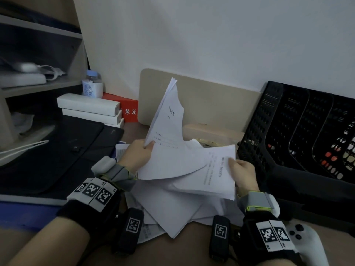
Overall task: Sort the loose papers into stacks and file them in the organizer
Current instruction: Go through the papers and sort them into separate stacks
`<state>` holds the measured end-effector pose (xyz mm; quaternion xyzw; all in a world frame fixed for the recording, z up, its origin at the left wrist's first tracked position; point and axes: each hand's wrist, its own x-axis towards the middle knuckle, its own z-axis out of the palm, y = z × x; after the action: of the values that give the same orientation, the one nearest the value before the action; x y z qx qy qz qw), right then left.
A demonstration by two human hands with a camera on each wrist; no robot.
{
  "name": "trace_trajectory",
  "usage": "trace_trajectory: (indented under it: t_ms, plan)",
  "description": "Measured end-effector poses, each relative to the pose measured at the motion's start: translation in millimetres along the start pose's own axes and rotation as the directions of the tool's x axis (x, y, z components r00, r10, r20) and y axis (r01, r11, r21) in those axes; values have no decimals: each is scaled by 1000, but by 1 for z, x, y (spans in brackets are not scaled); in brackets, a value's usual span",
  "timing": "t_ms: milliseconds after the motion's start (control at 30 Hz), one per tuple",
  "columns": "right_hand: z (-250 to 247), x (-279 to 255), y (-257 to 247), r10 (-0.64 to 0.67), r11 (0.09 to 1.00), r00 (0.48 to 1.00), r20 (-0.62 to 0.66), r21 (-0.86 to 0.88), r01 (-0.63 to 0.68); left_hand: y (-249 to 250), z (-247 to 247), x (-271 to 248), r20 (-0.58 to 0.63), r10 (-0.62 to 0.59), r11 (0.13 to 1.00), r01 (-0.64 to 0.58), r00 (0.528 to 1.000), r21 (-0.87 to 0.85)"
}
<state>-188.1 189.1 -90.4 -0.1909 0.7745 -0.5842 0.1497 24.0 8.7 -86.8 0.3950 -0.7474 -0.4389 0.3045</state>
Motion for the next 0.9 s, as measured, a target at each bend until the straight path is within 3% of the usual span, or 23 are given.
trace_trajectory:
  t_ms: [33,100,200,333,467,633,733,767,833,900]
  plan:
    - [0,-3,-3,6,995,999,35,103,-10,-1,0,0,2,-3,1000,3,1000,12]
    - [0,-6,-10,68,933,968,241,327,-147,-2,1,1,3,-11,999,11,1000,37]
    - [2,-12,-16,65,921,888,455,315,-228,-2,1,0,6,-15,1000,15,1000,28]
    - [5,-20,-15,-39,999,784,620,17,37,-2,-1,1,7,-23,1000,23,1000,3]
    - [13,-31,-13,-147,937,711,688,-133,322,-1,-1,0,20,-35,999,35,999,10]
    - [30,-34,3,-208,943,779,591,-91,320,1,0,-1,30,-38,999,38,999,6]
    - [36,-26,5,-72,985,798,598,-85,153,2,0,-2,35,-30,1000,30,999,11]
    - [37,-21,5,-72,992,827,557,-48,119,2,-1,-1,36,-28,1000,28,999,9]
    - [36,-8,8,-117,989,936,333,-48,141,1,-2,-1,37,-29,1000,29,999,-4]
    - [35,7,15,-140,990,988,60,-16,141,0,-3,-1,40,-33,999,34,999,-9]
